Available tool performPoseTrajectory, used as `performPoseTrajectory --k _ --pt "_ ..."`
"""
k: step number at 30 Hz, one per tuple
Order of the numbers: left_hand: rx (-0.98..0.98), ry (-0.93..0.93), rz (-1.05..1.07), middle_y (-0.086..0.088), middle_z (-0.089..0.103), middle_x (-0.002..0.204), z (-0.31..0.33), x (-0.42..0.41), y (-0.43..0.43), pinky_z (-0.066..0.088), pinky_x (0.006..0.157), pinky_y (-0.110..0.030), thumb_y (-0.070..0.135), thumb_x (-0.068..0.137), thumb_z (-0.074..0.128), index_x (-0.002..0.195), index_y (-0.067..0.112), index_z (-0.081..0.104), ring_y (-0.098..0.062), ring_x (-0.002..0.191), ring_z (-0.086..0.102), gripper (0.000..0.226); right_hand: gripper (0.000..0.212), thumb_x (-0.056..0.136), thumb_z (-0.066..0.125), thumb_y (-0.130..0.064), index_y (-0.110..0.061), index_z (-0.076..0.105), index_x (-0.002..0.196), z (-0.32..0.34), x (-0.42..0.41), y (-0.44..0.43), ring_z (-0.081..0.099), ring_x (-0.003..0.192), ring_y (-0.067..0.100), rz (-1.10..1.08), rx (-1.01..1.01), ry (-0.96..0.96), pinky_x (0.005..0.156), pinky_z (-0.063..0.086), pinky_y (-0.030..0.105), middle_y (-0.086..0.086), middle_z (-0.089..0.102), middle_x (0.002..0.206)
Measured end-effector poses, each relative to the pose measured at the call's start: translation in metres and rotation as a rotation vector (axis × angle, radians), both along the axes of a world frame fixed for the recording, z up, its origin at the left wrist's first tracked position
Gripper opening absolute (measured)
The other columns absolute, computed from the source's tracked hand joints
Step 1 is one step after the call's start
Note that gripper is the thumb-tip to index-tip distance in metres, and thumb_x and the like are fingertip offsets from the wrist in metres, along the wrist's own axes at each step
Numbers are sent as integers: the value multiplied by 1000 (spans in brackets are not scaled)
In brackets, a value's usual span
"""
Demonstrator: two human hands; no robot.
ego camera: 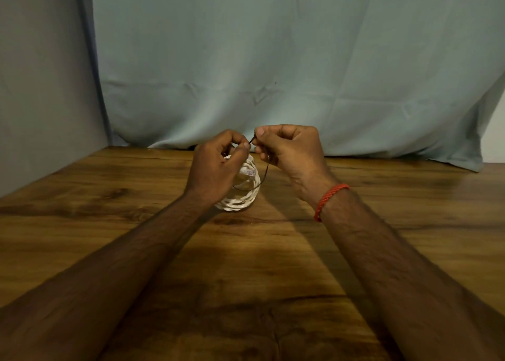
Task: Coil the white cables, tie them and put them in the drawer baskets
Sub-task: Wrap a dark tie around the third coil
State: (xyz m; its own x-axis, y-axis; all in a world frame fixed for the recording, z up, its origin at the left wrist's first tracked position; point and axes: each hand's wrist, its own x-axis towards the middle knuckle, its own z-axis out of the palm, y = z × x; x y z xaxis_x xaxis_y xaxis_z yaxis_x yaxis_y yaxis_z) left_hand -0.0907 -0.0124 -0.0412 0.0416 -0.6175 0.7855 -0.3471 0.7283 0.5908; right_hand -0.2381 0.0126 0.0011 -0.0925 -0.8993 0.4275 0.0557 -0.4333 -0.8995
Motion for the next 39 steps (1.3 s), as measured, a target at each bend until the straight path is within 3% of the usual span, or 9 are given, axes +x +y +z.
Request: performPoseTrajectory --k 6,9,12,15,20,26,31,34,39 --pt "6 -8 7 -2 67 70 0 1 0 48 61 -40 28 90 60 87 15 70 -14 62 58 17 12 84 75 1 2 74 97 0 -3 0 65 65 19 61 20 23 65 58 28 14 73 76" --pt "20 6 -12 -4 65 68 0 1 -1 47 61 -40 26 89 60 84 14 69 -13 60 55 15 15 86 75 -4 0 73 101 1 -4 2 67 70 16 74 47 61 62 56 24 11 74 83" --pt "51 20 -46 -11 70 74 1 -1 1 50 63 -37 22 88 61 84 11 71 -25 67 63 16 11 88 76 -12 -7 75 97 0 -6 0 67 68 6 29 46 148 62 54 23 2 74 80" --pt "67 37 -84 -11 71 78 3 -3 5 49 65 -29 21 87 60 83 14 71 -13 68 62 14 3 88 76 -14 -13 75 91 1 -7 -2 64 65 3 -30 2 226 60 53 23 -5 71 72" --pt "85 26 -109 -6 71 77 4 -3 7 47 65 -26 20 88 58 83 15 71 -9 69 61 15 4 91 72 -13 -10 74 92 2 -9 -1 74 74 14 -130 -122 387 61 53 21 6 77 80" --pt "147 72 -95 2 72 73 4 -5 9 45 60 -17 13 92 59 83 14 75 2 61 61 19 12 97 63 -13 -19 66 87 12 -16 -2 67 69 3 -265 -243 320 59 49 17 -2 73 78" --pt "207 126 -104 3 76 76 4 -5 11 52 65 -25 8 93 58 79 23 75 -9 71 70 27 9 96 63 -17 -23 64 88 14 -18 -2 69 82 14 -344 -324 339 68 61 40 -4 71 85" --pt "241 140 -105 -1 77 84 4 -5 11 50 60 -26 10 94 56 81 22 76 -12 73 70 27 9 96 63 -10 -16 66 91 16 -15 3 69 80 21 -302 -322 270 53 57 28 7 73 87" --pt "254 177 -135 -2 77 84 6 -5 12 54 65 -32 9 92 53 83 18 76 -14 72 69 26 12 95 65 -6 -16 67 89 21 -15 7 63 65 8 -294 -331 151 52 51 20 5 72 81"
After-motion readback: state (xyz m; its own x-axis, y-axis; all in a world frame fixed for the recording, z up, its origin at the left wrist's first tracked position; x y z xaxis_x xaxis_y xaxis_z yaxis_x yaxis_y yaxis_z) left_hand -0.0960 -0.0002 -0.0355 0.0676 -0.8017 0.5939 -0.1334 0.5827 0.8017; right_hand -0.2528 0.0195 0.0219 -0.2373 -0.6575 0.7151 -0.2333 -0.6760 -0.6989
